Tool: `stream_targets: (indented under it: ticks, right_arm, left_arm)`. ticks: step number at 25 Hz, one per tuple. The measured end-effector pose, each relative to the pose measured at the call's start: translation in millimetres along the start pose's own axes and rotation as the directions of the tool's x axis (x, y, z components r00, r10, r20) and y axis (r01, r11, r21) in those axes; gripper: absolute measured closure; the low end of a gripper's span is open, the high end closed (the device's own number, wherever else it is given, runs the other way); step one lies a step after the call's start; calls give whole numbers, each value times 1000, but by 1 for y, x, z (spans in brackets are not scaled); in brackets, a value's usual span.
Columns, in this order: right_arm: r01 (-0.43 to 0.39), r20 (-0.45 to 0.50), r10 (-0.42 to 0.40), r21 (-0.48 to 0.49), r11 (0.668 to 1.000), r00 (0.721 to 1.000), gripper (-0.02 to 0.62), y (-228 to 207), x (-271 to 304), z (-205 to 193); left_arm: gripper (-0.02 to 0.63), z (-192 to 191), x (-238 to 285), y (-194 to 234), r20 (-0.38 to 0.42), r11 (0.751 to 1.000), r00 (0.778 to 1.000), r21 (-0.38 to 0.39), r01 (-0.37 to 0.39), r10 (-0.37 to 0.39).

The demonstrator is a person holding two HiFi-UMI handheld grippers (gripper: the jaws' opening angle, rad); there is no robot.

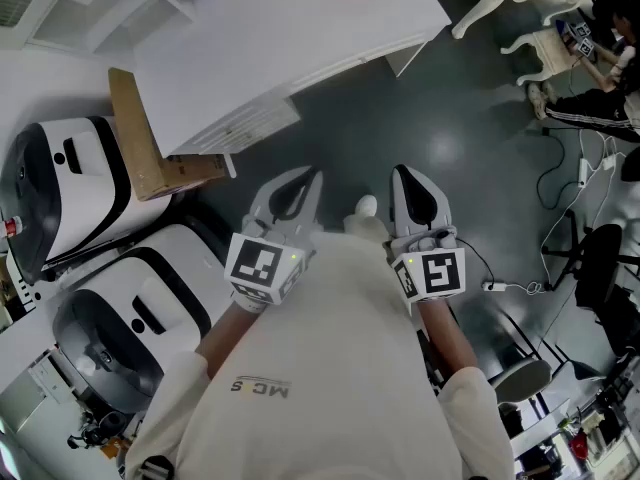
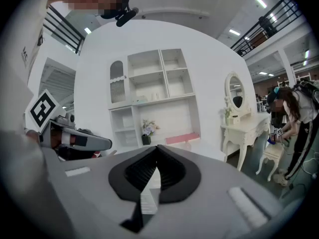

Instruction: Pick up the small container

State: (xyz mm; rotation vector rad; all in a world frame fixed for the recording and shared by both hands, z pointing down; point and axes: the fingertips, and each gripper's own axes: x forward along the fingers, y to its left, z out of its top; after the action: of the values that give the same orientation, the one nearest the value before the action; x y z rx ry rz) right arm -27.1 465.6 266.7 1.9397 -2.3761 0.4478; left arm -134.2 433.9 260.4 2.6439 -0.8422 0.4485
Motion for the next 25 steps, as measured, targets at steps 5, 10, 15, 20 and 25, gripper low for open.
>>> stream_targets:
  ticks: [5,10,15,20,25]
  right_arm:
    - [-36,8,36,7,999,999,594,-21,-34,-2]
    - [-76,49,73,62,995,996,595,-40,-63,-5]
    - [-76,40,71,168,983,997,595,-70,-87,-15]
    - [-50,13,48,198,979,999,595,-91,-74,-20]
    - [-45,10,44,186,982,999,595,-109,-28,-15]
  left_arm:
    - [606,-6,7,-52,12,999,999,-18,-39,39]
    - [606,-14,14,-82,29,998,998,-29,-61,62]
    - [606,-16,21,-107,25,995,997,-71,-69,70]
    - [606,-6,37,-98,23,994,996,-66,-85,87]
    - [606,5,67,-57,29,990,994,-105,-98,101]
